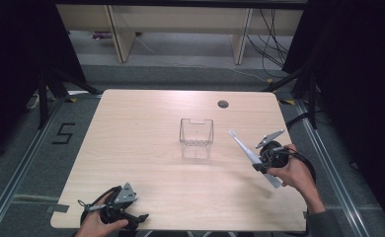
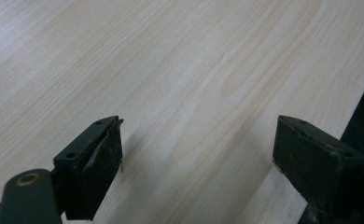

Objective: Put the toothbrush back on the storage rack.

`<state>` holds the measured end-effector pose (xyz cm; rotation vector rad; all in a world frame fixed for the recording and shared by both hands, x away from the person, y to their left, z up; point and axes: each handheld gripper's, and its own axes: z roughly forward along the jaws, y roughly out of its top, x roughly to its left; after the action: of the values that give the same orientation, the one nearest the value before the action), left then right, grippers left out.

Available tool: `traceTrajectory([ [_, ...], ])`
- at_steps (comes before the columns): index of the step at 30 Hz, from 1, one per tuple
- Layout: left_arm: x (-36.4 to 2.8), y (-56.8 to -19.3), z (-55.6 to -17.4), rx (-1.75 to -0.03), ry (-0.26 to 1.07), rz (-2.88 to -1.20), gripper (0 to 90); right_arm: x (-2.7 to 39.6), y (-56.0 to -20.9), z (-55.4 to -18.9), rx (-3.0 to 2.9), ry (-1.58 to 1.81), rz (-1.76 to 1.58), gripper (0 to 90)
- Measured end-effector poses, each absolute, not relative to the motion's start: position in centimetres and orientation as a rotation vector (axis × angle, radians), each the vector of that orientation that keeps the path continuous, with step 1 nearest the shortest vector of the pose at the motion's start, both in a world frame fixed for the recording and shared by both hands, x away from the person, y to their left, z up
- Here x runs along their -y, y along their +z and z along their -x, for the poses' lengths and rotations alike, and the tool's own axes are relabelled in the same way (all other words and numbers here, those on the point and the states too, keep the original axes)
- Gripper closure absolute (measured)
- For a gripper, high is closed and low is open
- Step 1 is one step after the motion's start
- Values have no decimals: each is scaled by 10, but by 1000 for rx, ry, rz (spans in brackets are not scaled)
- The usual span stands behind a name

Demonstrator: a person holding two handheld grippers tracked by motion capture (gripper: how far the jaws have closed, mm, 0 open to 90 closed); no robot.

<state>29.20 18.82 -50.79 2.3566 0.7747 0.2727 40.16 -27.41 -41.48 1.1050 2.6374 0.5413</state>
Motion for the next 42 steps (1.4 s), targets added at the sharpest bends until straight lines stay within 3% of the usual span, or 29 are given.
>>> traceTrajectory([
  [14,-188,-508,-292,-772,272,-2357,152,273,-384,-411,-2453,896,-1124,666],
  [42,-188,-507,-291,-774,255,-2359,152,222,-355,-443,-2330,1160,-984,666],
])
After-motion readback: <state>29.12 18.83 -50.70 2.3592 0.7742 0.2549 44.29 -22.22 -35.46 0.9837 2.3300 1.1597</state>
